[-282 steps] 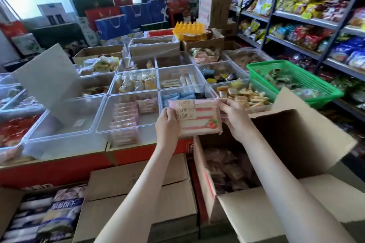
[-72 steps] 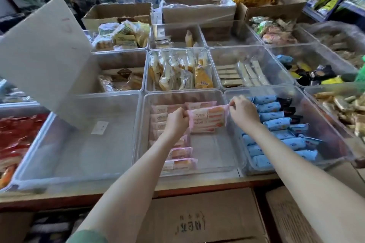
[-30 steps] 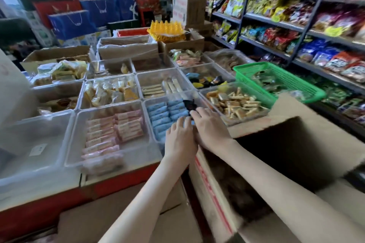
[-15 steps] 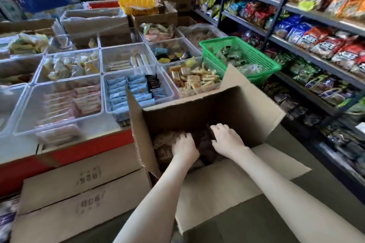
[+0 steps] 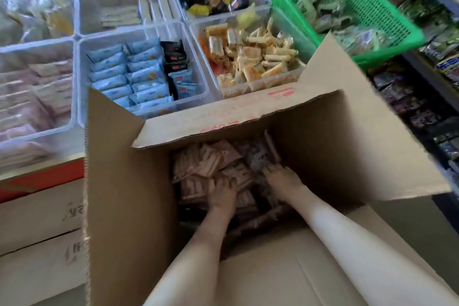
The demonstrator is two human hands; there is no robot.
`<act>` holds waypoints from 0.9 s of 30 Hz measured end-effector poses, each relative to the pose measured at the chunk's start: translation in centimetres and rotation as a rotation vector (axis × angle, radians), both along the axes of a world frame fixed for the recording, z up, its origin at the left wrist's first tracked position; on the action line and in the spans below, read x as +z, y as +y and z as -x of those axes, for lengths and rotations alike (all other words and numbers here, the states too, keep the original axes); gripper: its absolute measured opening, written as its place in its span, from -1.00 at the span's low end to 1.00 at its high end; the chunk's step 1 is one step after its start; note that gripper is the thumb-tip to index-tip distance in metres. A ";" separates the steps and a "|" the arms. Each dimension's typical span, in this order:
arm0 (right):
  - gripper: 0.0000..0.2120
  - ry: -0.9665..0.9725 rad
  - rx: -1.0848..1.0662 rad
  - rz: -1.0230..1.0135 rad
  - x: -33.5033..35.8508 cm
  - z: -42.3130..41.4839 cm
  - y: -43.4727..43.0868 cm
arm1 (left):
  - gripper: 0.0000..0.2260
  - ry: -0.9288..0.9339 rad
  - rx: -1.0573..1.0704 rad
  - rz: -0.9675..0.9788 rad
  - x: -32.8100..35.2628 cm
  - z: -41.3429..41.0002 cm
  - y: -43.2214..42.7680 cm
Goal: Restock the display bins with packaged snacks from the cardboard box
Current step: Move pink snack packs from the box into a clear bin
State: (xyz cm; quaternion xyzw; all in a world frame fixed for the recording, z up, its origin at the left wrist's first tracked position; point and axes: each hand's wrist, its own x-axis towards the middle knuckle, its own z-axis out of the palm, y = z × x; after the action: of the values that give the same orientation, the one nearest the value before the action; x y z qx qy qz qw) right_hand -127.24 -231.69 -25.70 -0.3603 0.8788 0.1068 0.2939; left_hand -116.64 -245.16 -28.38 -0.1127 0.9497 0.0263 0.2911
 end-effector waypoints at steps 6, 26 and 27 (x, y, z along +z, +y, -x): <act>-0.46 -0.144 0.065 -0.149 -4.0 2.7 0.1 | -0.45 -0.096 -0.159 0.069 -2.2 1.2 1.3; -0.59 -0.167 -0.081 -0.260 -8.5 6.0 2.5 | -0.36 -0.054 -0.194 -0.138 -4.9 4.4 4.8; -0.61 -0.192 -0.096 -0.254 -8.5 6.0 2.5 | -0.36 -0.048 -0.193 -0.141 -5.0 4.4 4.8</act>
State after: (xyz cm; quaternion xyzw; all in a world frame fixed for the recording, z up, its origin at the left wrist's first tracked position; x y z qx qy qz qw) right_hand -133.23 -229.18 -34.21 -0.2862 0.8424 0.1680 0.4245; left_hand -121.08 -240.37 -33.38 -0.0007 0.9446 0.0619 0.3223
